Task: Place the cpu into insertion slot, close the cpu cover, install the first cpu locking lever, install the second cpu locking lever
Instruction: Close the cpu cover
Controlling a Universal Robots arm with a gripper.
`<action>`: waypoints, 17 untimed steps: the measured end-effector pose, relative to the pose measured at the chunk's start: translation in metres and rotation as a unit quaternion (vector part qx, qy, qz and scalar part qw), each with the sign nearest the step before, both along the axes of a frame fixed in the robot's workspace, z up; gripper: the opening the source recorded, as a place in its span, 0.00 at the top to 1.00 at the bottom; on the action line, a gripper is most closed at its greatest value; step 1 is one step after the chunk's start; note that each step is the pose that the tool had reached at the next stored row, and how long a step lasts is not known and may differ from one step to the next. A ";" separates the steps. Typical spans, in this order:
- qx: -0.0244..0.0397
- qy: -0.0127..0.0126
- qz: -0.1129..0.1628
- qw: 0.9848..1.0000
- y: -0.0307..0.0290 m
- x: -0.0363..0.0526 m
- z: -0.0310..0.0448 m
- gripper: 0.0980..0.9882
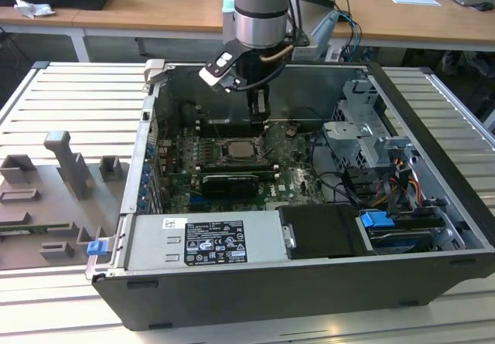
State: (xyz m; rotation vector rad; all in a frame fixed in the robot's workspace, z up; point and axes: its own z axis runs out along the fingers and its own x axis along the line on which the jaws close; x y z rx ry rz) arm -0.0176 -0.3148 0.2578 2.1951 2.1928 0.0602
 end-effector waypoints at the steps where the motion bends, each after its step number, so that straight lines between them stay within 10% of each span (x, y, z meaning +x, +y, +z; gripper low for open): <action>1: 0.000 0.000 0.000 1.000 0.0000 0.0000 0.0006 0.99; 5: -0.001 0.000 0.000 1.000 0.0000 0.0004 0.0161 0.99; 17: -0.001 0.001 0.000 1.000 0.0000 0.0343 0.0158 0.99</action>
